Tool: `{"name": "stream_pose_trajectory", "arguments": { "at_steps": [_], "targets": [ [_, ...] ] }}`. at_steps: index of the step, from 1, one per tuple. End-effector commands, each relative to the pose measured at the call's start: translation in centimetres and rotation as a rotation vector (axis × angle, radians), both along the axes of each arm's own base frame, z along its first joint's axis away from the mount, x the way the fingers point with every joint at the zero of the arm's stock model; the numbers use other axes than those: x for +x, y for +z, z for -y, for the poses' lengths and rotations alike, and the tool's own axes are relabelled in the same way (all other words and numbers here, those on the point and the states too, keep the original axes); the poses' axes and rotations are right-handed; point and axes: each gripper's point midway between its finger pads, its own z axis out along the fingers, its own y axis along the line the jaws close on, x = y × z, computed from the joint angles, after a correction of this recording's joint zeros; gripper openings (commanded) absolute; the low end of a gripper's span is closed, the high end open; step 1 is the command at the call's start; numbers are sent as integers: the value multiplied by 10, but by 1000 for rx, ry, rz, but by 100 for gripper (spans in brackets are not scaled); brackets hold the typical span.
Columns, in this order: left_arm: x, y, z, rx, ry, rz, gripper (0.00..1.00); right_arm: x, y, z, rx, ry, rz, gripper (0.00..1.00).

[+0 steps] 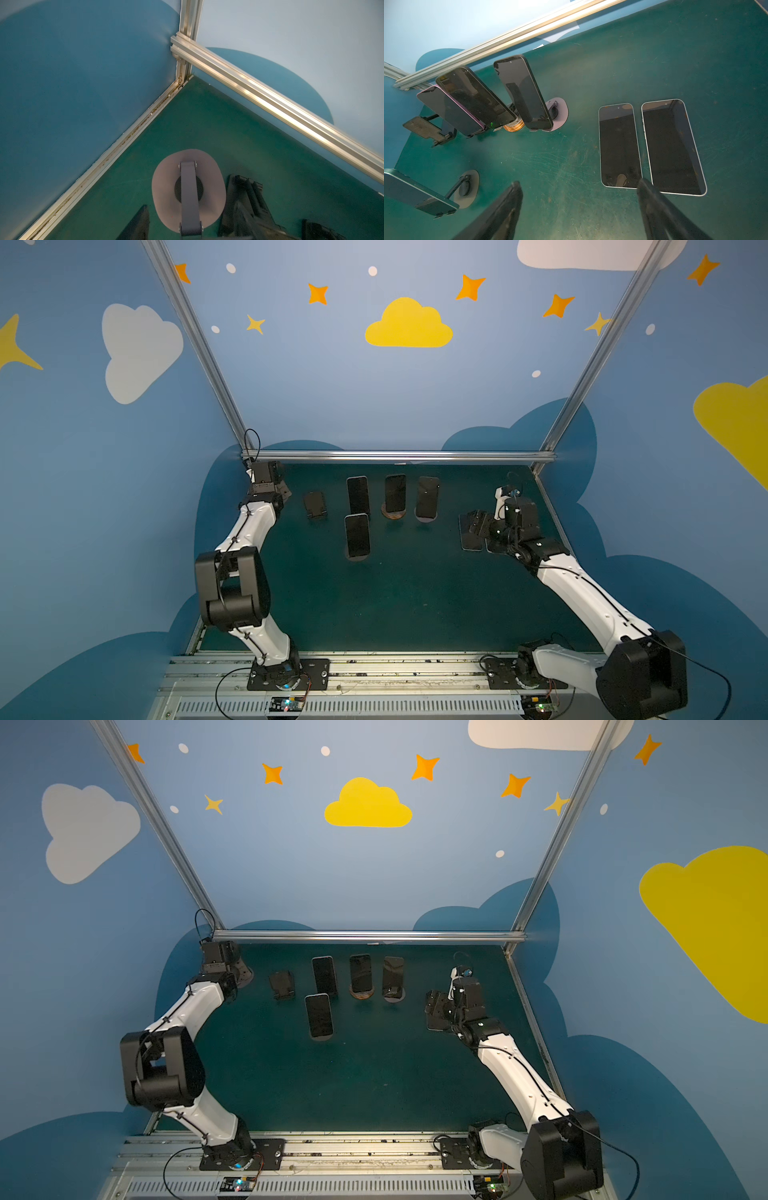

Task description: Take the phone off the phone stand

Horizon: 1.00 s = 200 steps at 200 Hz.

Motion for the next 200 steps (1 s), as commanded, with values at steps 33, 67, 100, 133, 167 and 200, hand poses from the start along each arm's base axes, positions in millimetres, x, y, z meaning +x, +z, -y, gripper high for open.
{"name": "stream_pose_trajectory", "arguments": {
  "at_steps": [33, 67, 100, 133, 167, 200],
  "targets": [
    [40, -31, 0, 11, -105, -48, 56, 3, 0, -10, 37, 35, -7, 85],
    [50, -61, 1, -8, -130, -122, 56, 4, -1, -11, 42, 40, -8, 85],
    [52, -74, 5, -35, -158, -181, 59, 1, 3, -12, 48, 43, -10, 85],
    [50, -87, 10, -75, -176, -227, 61, 0, 6, -11, 54, 39, 5, 85],
    [40, -93, 7, -82, -135, -261, 69, -3, 13, -8, 35, 44, 36, 85],
    [32, -61, 1, -86, -63, -203, 89, -7, 21, -13, 52, 83, 63, 85]
  ]
}}
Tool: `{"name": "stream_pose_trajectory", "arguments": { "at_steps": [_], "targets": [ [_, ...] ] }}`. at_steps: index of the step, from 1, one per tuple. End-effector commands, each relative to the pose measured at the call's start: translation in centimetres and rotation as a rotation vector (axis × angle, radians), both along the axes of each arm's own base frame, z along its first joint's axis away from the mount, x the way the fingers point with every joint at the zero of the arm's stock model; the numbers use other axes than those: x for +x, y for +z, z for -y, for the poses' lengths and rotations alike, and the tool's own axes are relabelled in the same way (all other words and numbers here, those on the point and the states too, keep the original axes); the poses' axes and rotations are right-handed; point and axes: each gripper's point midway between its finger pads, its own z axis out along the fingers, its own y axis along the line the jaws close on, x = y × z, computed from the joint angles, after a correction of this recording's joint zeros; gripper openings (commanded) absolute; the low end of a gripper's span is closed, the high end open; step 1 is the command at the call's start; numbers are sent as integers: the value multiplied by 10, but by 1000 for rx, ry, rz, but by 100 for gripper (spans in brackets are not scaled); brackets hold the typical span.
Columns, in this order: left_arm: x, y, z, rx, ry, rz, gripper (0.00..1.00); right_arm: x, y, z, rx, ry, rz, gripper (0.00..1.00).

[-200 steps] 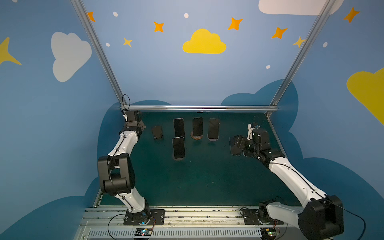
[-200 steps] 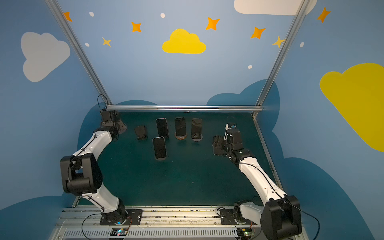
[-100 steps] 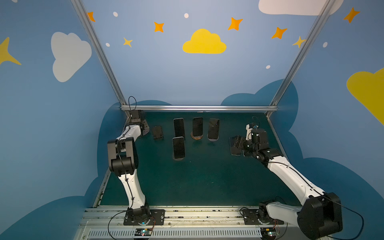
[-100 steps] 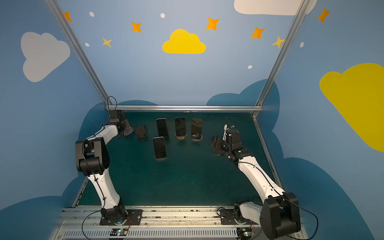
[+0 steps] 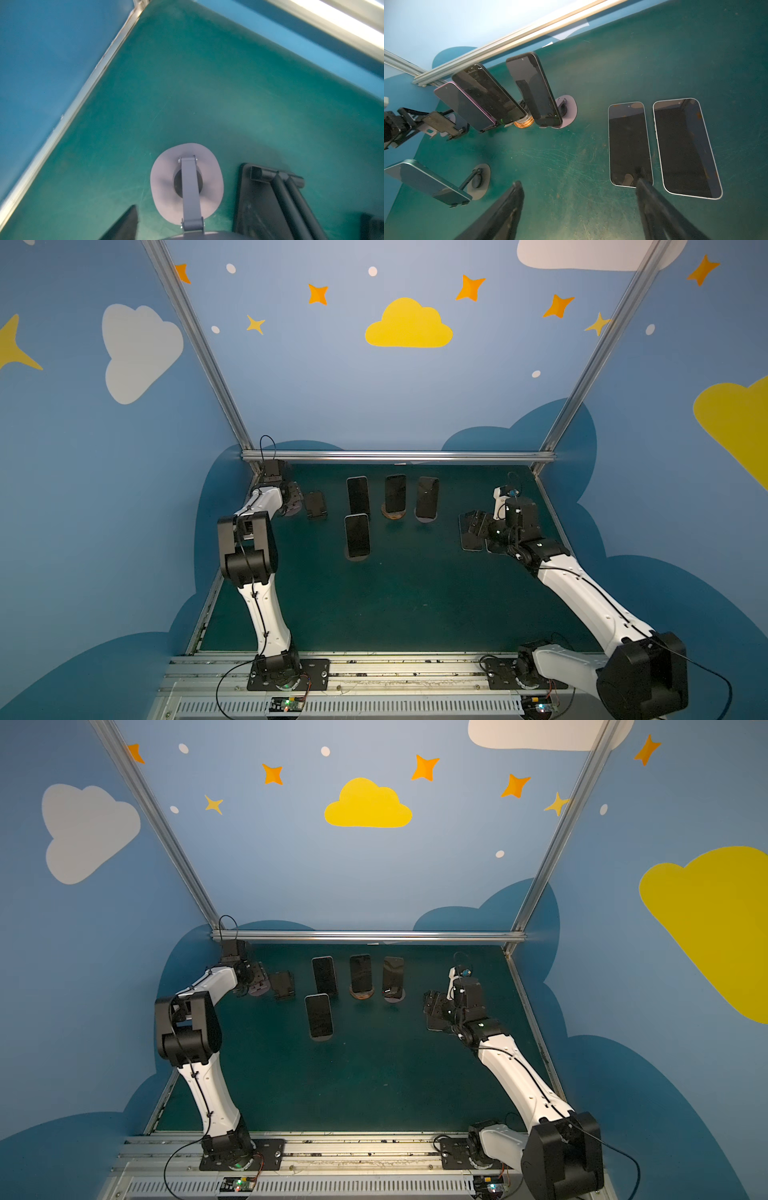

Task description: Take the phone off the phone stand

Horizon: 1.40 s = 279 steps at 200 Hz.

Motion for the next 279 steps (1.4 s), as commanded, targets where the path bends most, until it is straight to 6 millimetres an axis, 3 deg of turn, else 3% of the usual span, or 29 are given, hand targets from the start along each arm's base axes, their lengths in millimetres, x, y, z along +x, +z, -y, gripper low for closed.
{"name": "stream_pose_trajectory", "arguments": {
  "at_steps": [1, 37, 67, 76, 90, 111, 127, 151, 180, 205, 224, 246, 279],
  "targets": [
    [-11, 34, -8, 0, 78, 42, 90, -3, 12, -3, 10, 32, 47, 85],
    [-31, 119, -23, 40, 220, 194, 100, -10, 21, -7, 22, 62, 74, 86],
    [-77, 199, -38, 85, 385, 331, 100, -12, 27, -12, 59, 77, 77, 86],
    [-94, 214, -37, 51, 438, 381, 100, -13, 28, -15, 73, 83, 73, 86],
    [-116, 234, -17, -97, 431, 507, 100, -16, 31, -23, 106, 100, 62, 85],
    [-134, 256, 32, -345, 260, 770, 100, -25, 31, -43, 193, 138, 19, 85],
    [-150, 257, 54, -457, 231, 832, 100, -35, 27, -66, 270, 186, -23, 85],
    [-163, 257, 85, -520, 140, 780, 100, -50, 21, -86, 247, 206, -60, 85],
    [-179, 271, 96, -519, 91, 782, 100, -61, 30, -85, 188, 99, -38, 86],
    [-184, 253, 100, -564, 99, 794, 100, -72, 47, -87, 175, 41, 44, 86],
    [-178, 243, 119, -657, 53, 753, 100, -78, 58, -95, 129, 36, 103, 87],
    [-168, 240, 152, -702, -86, 678, 100, -85, 73, -119, 24, 79, 195, 87],
    [-173, 231, 157, -695, -112, 630, 100, -85, 76, -168, -99, 150, 233, 87]
  ]
}}
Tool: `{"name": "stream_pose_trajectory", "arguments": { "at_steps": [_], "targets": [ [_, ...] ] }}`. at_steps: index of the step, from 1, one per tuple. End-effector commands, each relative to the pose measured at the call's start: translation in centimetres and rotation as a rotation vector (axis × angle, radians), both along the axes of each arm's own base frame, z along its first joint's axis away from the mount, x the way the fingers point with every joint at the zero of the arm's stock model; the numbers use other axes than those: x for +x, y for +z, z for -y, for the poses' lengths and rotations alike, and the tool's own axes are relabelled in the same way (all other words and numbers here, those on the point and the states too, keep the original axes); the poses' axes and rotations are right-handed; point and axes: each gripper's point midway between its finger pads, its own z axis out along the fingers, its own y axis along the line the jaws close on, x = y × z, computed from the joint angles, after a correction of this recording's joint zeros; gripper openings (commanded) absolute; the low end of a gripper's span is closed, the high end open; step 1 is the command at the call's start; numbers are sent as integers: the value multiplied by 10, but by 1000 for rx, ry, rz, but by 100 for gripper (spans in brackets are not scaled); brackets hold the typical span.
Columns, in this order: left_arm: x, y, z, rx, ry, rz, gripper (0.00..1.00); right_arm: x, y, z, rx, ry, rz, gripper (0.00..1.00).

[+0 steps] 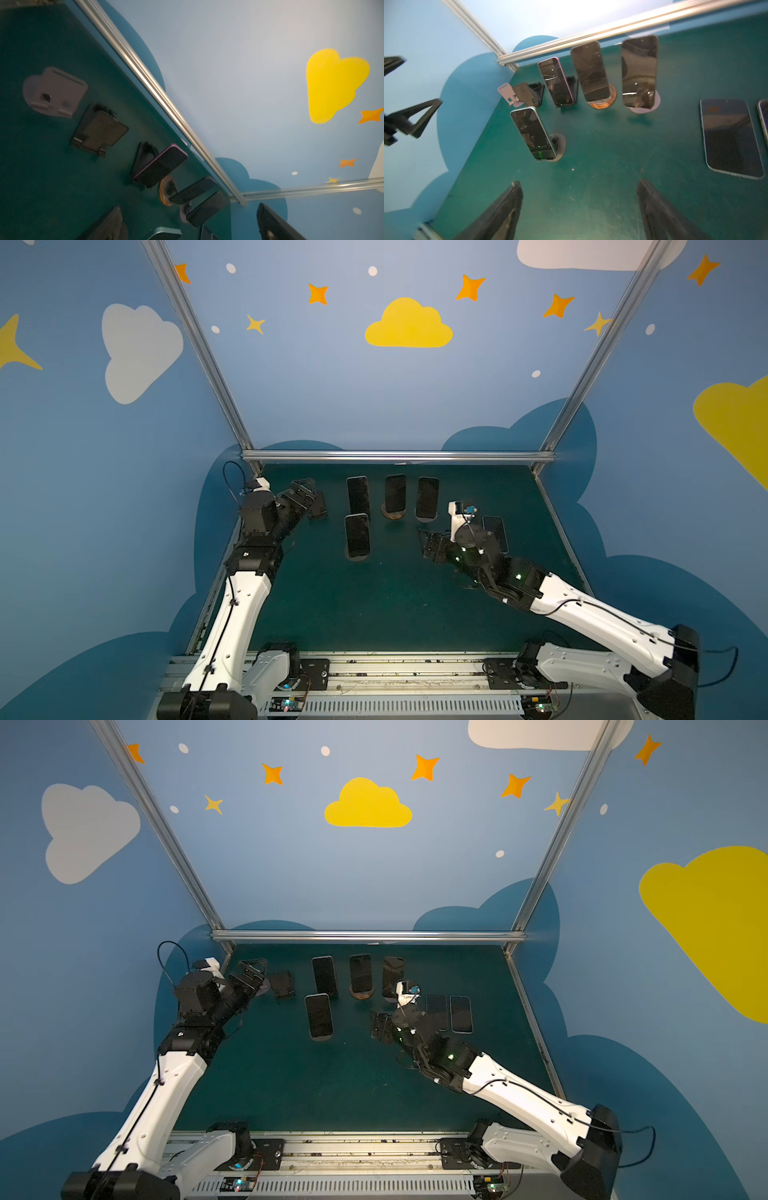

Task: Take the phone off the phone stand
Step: 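Move the open right gripper over the mint-green phone on its middle stand, then close the right gripper on the mint-green phone's top edge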

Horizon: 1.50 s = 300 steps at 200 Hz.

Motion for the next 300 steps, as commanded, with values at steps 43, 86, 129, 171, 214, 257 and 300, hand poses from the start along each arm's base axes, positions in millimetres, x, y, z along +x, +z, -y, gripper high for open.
{"name": "stream_pose_trajectory", "arguments": {
  "at_steps": [43, 86, 129, 171, 214, 257, 300],
  "targets": [
    [-25, 9, -10, 66, 37, 64, 100, 17, 35, -75, -189, -6, 220, 93],
    [-23, -4, 0, 83, 22, -13, 100, 22, 37, -139, -275, 90, 237, 93],
    [-25, -9, -15, 108, 95, -22, 100, 30, 12, -181, -304, 122, 202, 94],
    [-27, -12, -30, 118, 153, -34, 100, 44, -7, -203, -268, 124, 149, 95],
    [-25, -15, -37, 116, 171, -38, 100, 67, -26, -202, -225, 101, 63, 96],
    [-19, -22, -41, 110, 168, -56, 100, 82, -41, -197, -199, 114, -9, 96],
    [-14, -25, -38, 81, 149, -54, 100, 90, -57, -194, -188, 129, -43, 96]
  ]
}}
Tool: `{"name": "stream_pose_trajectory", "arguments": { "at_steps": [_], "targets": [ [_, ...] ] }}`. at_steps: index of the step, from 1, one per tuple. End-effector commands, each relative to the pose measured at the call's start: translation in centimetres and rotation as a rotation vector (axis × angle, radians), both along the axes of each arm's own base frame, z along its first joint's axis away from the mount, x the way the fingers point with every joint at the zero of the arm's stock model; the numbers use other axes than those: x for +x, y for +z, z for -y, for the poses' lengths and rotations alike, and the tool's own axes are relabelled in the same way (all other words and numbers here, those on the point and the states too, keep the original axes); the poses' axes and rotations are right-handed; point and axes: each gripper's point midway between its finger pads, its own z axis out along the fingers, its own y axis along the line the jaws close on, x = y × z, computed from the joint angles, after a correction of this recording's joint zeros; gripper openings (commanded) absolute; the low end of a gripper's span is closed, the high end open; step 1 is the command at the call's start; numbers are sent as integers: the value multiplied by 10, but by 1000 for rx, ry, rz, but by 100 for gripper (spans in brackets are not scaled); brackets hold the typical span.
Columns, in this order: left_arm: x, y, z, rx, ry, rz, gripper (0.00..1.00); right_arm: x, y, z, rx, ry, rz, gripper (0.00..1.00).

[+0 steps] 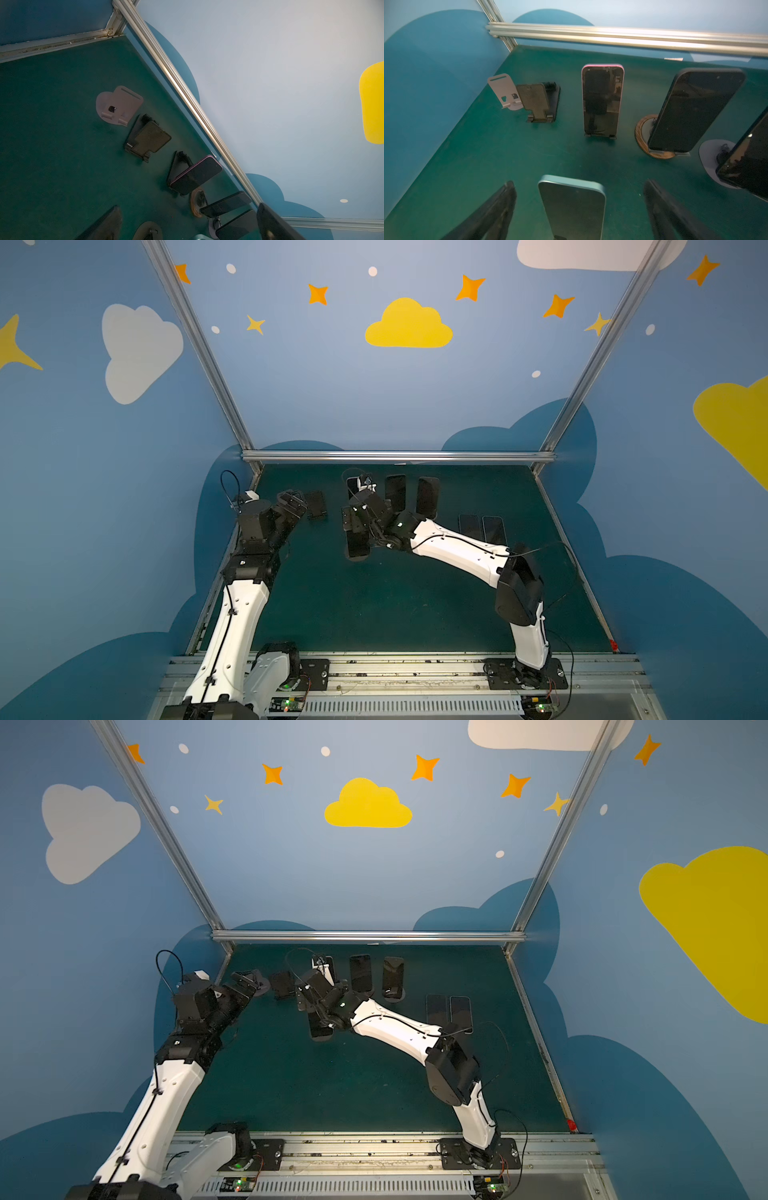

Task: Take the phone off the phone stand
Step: 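Close the right gripper on the mint-green phone's top edge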

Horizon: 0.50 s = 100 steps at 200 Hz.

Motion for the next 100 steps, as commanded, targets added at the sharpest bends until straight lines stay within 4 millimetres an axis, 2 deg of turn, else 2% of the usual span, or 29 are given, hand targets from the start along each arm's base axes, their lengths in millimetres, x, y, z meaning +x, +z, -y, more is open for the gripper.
{"name": "stream_pose_trajectory", "arguments": {
  "at_steps": [1, 25, 82, 100],
  "targets": [
    [4, 1, 3, -17, -22, 19, 100, -4, -12, -8, 20, 35, -42, 96],
    [7, -2, 4, -25, -40, 11, 100, -7, -18, -15, -7, 57, -35, 96],
    [11, -3, 8, -50, -61, 16, 100, -7, -32, -18, -5, 32, -30, 96],
    [11, -2, 16, -70, -105, 23, 100, -8, -33, -19, -7, 27, -34, 96]
  ]
}}
